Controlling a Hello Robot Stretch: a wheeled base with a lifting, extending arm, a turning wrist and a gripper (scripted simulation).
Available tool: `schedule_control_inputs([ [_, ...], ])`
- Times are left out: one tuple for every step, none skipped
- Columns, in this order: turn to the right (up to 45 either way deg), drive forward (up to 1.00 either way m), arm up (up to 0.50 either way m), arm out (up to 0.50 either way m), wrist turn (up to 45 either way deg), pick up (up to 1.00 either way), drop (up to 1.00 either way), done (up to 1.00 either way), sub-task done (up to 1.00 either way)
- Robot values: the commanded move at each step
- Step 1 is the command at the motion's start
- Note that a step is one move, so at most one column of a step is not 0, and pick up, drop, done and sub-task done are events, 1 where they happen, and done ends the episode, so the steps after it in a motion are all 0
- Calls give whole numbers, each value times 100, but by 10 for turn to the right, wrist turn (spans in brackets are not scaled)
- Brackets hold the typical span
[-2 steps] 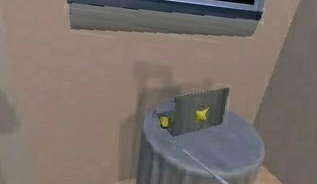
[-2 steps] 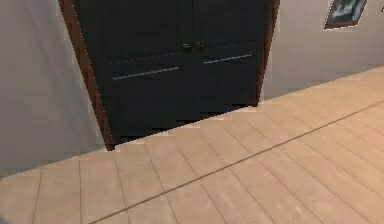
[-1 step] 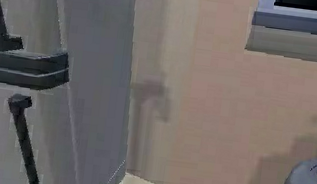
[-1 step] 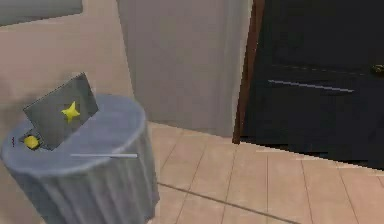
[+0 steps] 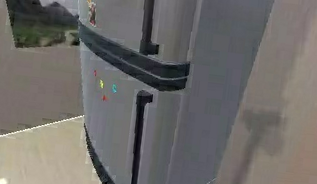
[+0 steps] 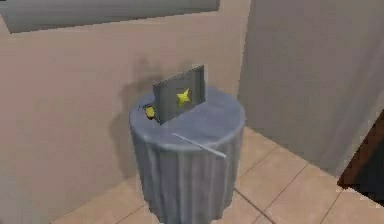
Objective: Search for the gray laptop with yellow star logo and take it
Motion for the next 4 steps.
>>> schedule_control_inputs([
  [450,0,0,0,0,0,0,0,0],
  [30,0,0,0,0,0,0,0,0],
  [0,45,0,0,0,0,0,0,0],
  [-270,0,0,0,0,0,0,0,0],
])
